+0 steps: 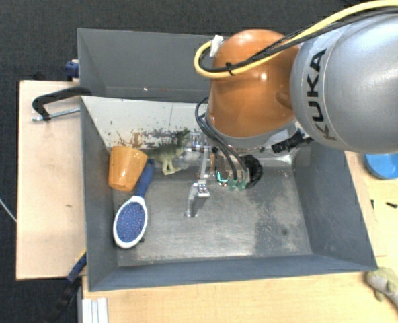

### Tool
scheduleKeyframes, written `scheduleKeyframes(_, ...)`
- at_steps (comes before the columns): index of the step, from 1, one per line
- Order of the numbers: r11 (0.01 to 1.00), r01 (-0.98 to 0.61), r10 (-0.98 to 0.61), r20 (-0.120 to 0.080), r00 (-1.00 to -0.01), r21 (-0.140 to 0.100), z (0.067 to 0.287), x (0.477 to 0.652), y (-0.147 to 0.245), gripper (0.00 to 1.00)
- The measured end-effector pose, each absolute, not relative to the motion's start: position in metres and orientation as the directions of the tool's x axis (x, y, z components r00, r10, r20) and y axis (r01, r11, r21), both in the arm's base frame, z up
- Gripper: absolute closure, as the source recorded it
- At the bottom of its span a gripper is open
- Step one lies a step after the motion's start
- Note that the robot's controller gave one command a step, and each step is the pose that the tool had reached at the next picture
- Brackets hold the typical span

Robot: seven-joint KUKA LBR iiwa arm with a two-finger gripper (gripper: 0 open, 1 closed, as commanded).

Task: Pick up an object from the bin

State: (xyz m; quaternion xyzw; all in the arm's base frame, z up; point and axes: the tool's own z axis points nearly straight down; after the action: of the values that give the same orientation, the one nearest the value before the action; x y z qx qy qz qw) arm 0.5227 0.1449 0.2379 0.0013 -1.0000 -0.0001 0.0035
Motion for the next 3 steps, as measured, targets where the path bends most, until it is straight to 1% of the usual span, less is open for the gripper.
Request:
scheduleKeyframes(1,1.000,0.010,0.010,0.007,-1.000,0.000,0.138,0.562,0.187,0.00)
scheduleKeyframes(2,1.000,0.013,0.013,-0.009,-1.000,-0.004,0.102,0.547,0.210,0.00)
scheduleKeyframes(3,1.000,0.010,0.010,-0.014,-1.000,-0.009,0.102,0.549,0.209,1.00)
